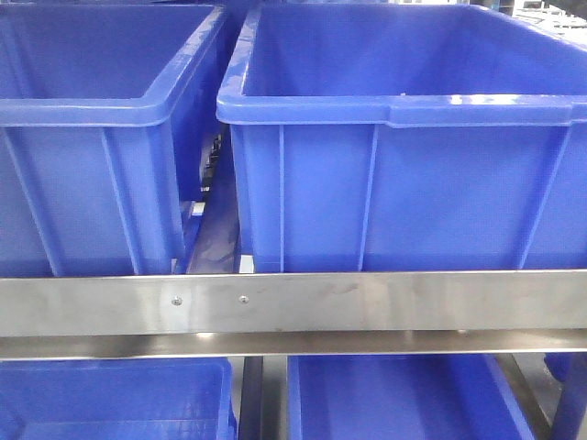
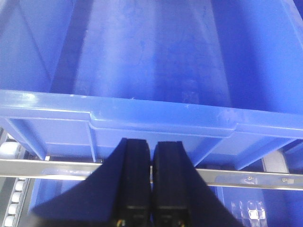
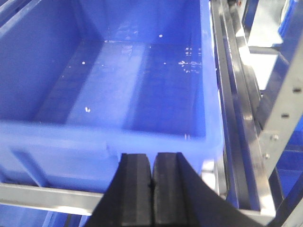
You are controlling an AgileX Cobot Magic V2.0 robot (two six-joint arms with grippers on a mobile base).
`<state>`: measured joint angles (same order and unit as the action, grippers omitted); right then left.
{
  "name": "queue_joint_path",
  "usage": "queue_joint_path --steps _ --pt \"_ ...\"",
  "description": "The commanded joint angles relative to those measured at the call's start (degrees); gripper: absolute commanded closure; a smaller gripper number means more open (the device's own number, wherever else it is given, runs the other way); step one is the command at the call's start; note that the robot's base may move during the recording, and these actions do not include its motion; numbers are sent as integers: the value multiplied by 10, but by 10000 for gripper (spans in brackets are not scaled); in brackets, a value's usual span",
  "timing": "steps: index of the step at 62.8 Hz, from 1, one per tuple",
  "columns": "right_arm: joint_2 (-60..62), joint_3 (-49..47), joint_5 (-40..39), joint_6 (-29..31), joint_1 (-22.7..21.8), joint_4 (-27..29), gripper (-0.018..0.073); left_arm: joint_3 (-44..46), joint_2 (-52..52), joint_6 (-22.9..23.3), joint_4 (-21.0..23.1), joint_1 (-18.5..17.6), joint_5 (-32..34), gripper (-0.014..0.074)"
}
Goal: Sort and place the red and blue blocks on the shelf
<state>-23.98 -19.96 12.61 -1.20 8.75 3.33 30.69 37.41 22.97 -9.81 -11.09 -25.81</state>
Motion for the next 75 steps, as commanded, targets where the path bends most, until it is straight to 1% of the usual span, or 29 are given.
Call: queue_joint_path --steps 1,19,32,75 --pt "33 30 -71 4 -3 -2 510 17 0 0 -3 -1 43 471" --pt "170 169 -82 4 -3 -2 510 17 0 0 -3 -1 43 471" --pt "245 215 -103 4 -3 -1 510 17 0 0 -3 -1 43 471" --pt "256 217 -106 4 -3 -2 510 17 0 0 -3 -1 43 471"
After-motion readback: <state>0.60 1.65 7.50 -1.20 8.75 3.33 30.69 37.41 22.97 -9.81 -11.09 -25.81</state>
